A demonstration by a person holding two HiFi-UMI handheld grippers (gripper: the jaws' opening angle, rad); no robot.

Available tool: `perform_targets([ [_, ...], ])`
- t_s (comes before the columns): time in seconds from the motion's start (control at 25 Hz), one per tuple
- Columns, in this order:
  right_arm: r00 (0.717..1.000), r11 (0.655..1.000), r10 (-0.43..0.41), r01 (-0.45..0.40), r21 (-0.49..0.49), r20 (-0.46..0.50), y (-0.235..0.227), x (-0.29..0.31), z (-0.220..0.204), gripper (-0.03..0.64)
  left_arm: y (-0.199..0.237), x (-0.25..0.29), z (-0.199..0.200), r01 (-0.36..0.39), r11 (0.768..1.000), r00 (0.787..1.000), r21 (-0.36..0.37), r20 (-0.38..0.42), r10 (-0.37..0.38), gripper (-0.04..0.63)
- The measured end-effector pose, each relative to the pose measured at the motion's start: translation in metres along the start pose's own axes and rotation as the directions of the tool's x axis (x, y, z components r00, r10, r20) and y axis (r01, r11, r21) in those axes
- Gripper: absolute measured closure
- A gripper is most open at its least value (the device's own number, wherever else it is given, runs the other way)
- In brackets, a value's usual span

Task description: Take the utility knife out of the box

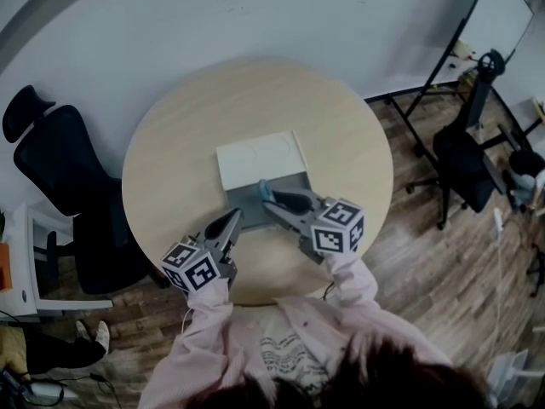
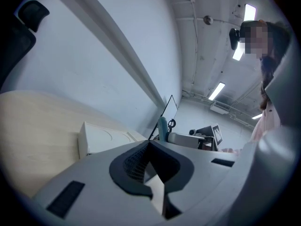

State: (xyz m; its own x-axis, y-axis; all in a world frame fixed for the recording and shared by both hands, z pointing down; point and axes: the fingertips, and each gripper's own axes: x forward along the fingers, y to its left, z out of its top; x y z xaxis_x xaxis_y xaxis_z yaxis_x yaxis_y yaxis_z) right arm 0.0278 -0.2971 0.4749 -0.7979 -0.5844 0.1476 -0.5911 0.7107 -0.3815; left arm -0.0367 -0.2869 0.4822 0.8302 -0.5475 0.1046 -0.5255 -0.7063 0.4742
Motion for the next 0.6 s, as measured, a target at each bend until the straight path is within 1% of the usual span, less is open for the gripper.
perform_targets([
  [0.2,1.0,1.0,0.018,-0.018,0.008,0.014,0.005,-0.005,0.003,0.474,-0.007,-0.002,0.003,0.017,1.0,1.0,0.021,0.011,-0.018,0.588],
  [0.32,0.999,1.0,0.028,-0.028,0.012,0.036,0.008,-0.009,0.006,0.475,-0.014,-0.003,0.007,0.026,0.999,1.0,0.046,0.016,-0.027,0.588],
  [0.48,0.999,0.999,0.037,-0.036,-0.006,0.04,0.012,-0.01,0.009,0.476,-0.02,-0.005,0.013,0.035,0.997,0.999,0.071,0.026,-0.037,0.588],
  [0.6,0.999,0.999,0.032,-0.031,-0.018,0.038,0.011,-0.011,0.008,0.476,-0.023,-0.004,0.011,0.043,0.996,0.999,0.083,0.016,-0.044,0.588],
])
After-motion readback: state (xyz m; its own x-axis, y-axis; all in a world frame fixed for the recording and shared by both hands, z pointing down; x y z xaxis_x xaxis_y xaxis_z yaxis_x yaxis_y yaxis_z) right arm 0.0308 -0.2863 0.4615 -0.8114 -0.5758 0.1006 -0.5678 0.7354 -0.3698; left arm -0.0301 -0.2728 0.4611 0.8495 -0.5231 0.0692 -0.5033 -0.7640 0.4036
